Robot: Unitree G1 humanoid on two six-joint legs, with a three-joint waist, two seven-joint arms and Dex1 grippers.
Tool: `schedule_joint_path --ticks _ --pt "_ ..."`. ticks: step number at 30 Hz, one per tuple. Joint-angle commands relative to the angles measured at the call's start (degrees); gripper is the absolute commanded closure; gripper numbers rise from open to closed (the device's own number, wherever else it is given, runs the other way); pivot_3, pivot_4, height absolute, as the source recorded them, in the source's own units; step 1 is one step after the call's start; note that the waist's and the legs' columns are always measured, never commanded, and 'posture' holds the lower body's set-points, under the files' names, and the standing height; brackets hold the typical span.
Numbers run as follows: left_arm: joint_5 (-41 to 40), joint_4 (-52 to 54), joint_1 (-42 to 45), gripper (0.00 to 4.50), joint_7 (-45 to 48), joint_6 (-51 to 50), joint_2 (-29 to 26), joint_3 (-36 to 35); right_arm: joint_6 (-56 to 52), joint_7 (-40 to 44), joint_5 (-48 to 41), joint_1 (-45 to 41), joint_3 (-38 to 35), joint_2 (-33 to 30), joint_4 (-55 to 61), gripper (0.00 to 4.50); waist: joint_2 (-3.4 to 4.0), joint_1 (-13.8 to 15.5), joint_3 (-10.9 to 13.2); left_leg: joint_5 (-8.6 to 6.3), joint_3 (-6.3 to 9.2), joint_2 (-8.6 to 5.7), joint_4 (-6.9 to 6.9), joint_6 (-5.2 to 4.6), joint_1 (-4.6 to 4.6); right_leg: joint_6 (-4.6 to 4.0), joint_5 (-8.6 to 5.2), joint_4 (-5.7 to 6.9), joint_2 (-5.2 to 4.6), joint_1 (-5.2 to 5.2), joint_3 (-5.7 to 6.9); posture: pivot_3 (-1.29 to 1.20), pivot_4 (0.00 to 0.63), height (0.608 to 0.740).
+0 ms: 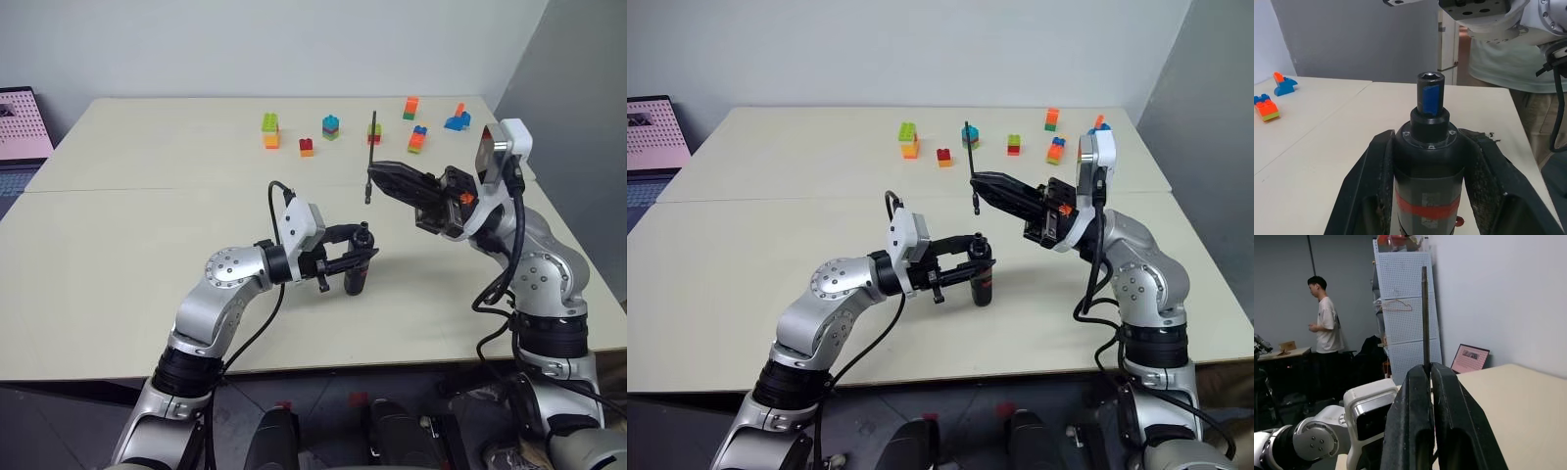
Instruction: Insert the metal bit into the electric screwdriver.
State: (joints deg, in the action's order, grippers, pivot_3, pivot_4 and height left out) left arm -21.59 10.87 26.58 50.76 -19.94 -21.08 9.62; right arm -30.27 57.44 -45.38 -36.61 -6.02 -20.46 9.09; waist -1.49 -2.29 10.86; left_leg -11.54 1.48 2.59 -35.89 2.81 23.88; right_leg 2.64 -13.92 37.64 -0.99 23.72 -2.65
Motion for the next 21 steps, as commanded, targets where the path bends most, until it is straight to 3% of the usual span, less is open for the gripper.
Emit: schedule_joint_path --ticks 1,21 --pt "0.30 -0.89 -0.55 2.87 0.00 -0.16 -0.47 -0.07 4.19 1.94 1.01 0.52 0.07 0.43 -0.27 4.50 0.00 0.01 0.00 0.00 0.00 0.00 0.00 0.00 -0.01 0.00 0.00 0.00 0.00 -0.01 0.00 0.00 0.150 0.740" --pt "-0.28 -2.45 0.64 2.87 0.56 -0.31 -0.99 -0.07 11.08 7.35 5.53 2.86 2.76 -0.25 -2.62 4.50 0.00 0.03 0.00 0.00 0.01 0.00 -0.03 0.00 -0.06 0.00 0.00 0.03 0.00 -0.05 0.01 0.00 0.150 0.740"
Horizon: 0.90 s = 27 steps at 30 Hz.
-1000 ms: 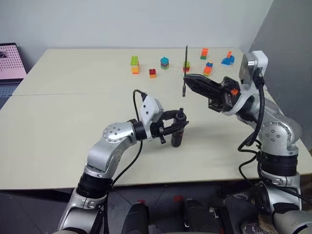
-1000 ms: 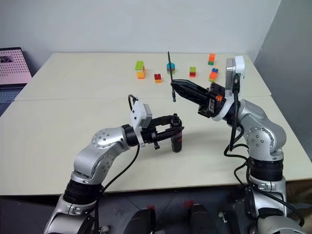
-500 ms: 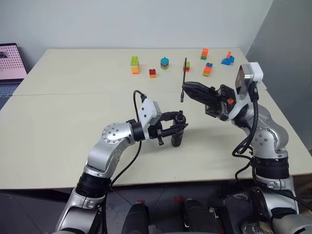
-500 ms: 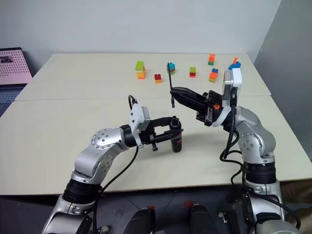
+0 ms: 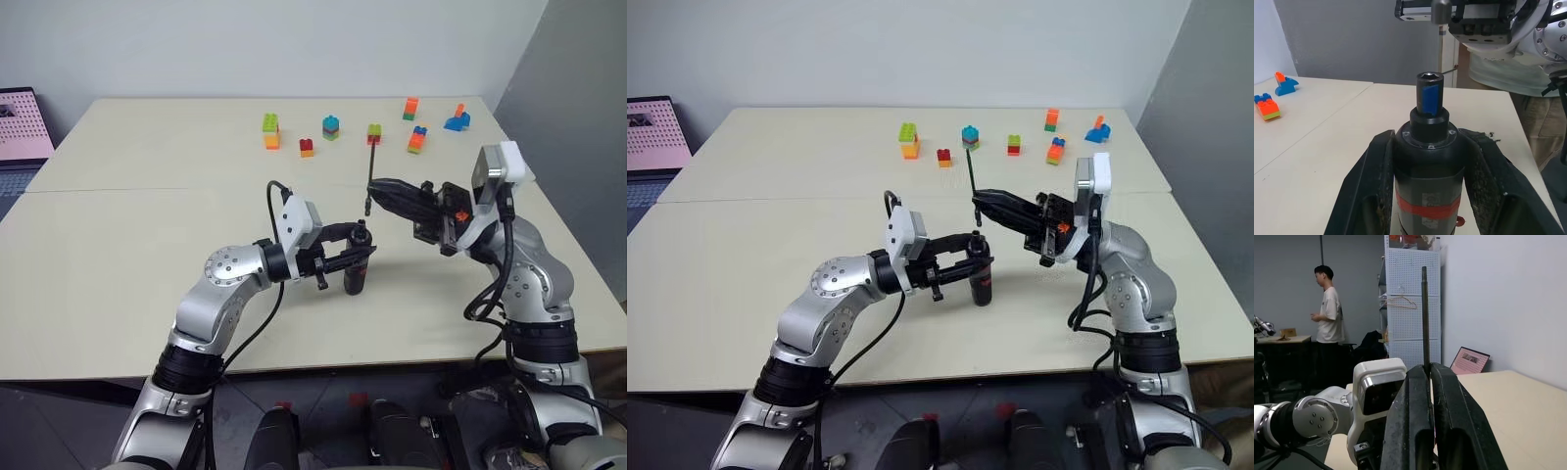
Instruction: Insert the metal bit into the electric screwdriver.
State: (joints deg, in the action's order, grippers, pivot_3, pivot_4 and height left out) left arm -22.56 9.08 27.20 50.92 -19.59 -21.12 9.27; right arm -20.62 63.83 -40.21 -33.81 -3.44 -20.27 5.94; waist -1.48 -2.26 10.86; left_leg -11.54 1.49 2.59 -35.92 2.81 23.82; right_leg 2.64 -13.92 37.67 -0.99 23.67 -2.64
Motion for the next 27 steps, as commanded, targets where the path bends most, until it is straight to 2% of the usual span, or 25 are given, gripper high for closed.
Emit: schedule_joint_path --ticks 1,27 --pt "0.71 -0.65 0.03 2.87 0.45 -0.66 -0.98 0.31 1.64 1.09 0.55 0.15 0.36 -0.49 0.47 4.50 0.00 0.01 0.00 0.00 0.00 0.00 0.00 0.00 0.00 0.00 0.00 0.00 0.00 0.00 0.00 0.00 0.150 0.740" --pt "0.87 0.55 -0.60 2.87 0.97 -1.39 -1.22 0.97 5.30 2.60 3.74 0.76 3.45 -0.69 -2.22 4.50 0.00 0.01 0.00 0.00 0.01 0.00 -0.02 0.00 -0.07 -0.03 -0.02 0.00 0.00 -0.09 0.00 0.00 0.150 0.740"
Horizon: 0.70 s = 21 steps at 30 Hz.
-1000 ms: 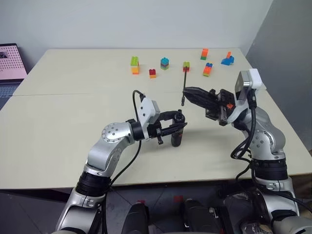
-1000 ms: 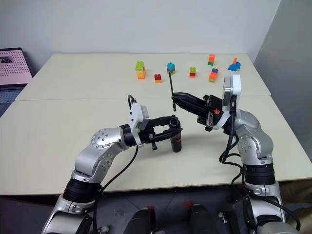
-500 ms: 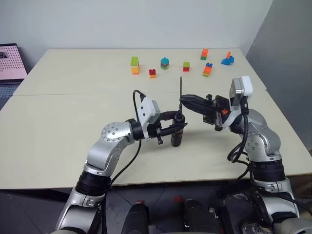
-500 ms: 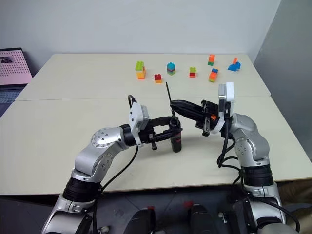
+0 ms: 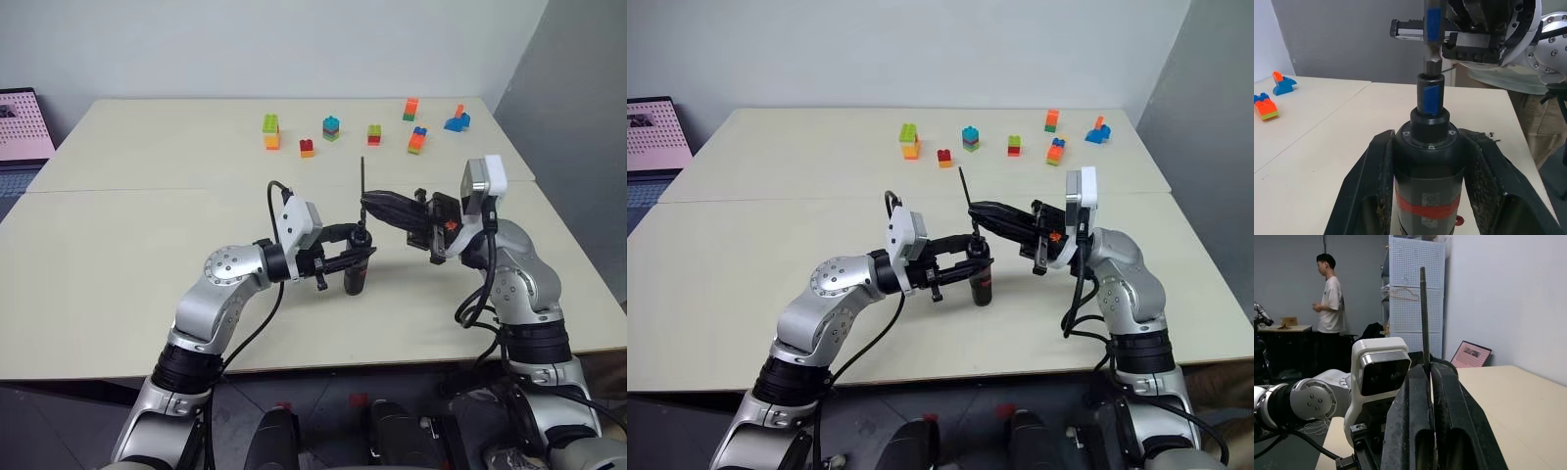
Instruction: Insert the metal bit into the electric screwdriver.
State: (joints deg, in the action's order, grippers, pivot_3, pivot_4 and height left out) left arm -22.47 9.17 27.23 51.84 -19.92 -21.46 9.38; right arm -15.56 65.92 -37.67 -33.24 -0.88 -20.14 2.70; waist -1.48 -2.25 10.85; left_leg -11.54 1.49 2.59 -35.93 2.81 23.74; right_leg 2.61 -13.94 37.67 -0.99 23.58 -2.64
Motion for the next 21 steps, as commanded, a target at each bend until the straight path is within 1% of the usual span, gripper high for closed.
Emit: schedule_joint_path --ticks 1,21 --pt "0.78 0.43 -0.60 2.87 0.08 -1.08 -0.88 0.88 0.37 0.47 1.30 0.28 1.07 -0.79 1.10 4.50 0.00 0.00 0.00 0.00 0.00 0.00 0.00 0.00 0.00 0.00 0.00 0.00 0.00 0.00 0.00 0.00 0.150 0.740" --pt "0.88 -0.22 -0.63 2.87 0.07 -0.66 -0.59 1.24 -0.52 -0.86 0.29 0.72 0.63 -1.48 2.28 4.50 0.00 0.00 0.00 0.00 0.00 0.00 0.00 0.00 -0.03 -0.03 -0.02 0.00 0.00 -0.03 0.00 0.00 0.150 0.740"
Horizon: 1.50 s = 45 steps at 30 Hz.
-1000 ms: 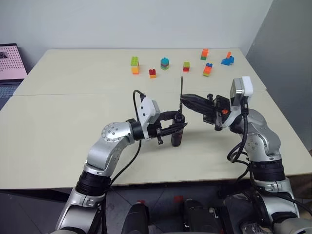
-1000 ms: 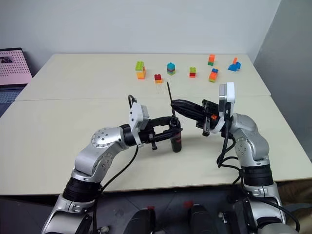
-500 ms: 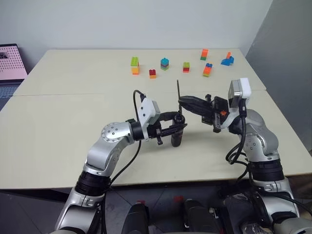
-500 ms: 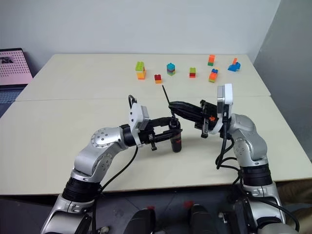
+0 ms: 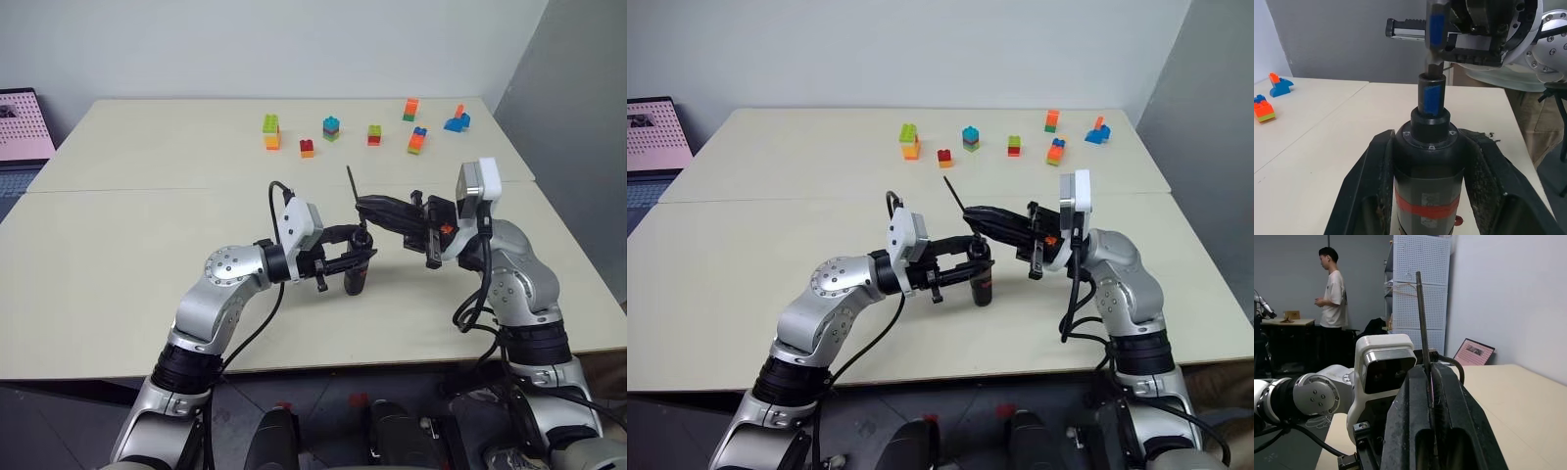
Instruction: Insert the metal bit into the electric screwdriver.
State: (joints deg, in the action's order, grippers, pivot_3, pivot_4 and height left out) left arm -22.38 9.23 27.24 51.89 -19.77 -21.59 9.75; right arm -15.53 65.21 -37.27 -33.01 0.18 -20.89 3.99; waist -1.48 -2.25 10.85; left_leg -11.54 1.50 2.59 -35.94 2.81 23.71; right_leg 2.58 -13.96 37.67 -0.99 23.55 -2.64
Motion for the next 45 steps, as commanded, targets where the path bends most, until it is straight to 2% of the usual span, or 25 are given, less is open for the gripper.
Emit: schedule_joint_path --ticks 1,11,25,45 --pt "0.76 -0.23 -0.69 2.87 0.02 -0.83 -0.46 0.88 -0.60 -0.30 -0.21 0.52 -0.49 -0.70 1.09 4.50 0.00 0.00 0.00 0.00 0.00 0.00 0.00 0.00 0.00 0.00 0.00 0.00 0.00 0.00 0.00 0.00 0.150 0.740" --pt "0.78 -0.26 -1.24 2.87 0.24 -0.65 -0.89 0.68 -2.06 -1.56 -2.63 -1.46 -2.46 -1.43 2.08 4.50 0.00 0.01 0.00 0.00 0.00 0.00 0.00 0.00 0.00 -0.03 -0.02 0.00 0.00 0.00 0.00 0.00 0.150 0.740" --pt "0.86 -0.52 -1.62 2.87 0.40 -0.81 -1.73 0.51 -1.34 -2.65 -2.84 -1.65 -1.83 0.97 2.50 4.50 0.00 -0.01 0.00 0.00 0.00 0.00 0.00 0.00 0.00 -0.02 -0.01 0.00 0.00 0.00 0.00 0.00 0.150 0.740" --pt "1.00 -0.79 -1.87 2.87 0.63 -0.69 -1.91 0.74 -1.36 -1.92 -2.28 0.71 -0.84 0.72 2.97 4.50 0.00 -0.01 0.00 0.00 0.00 0.00 0.00 0.00 0.00 -0.05 -0.03 0.00 0.00 0.00 0.00 0.00 0.150 0.740"
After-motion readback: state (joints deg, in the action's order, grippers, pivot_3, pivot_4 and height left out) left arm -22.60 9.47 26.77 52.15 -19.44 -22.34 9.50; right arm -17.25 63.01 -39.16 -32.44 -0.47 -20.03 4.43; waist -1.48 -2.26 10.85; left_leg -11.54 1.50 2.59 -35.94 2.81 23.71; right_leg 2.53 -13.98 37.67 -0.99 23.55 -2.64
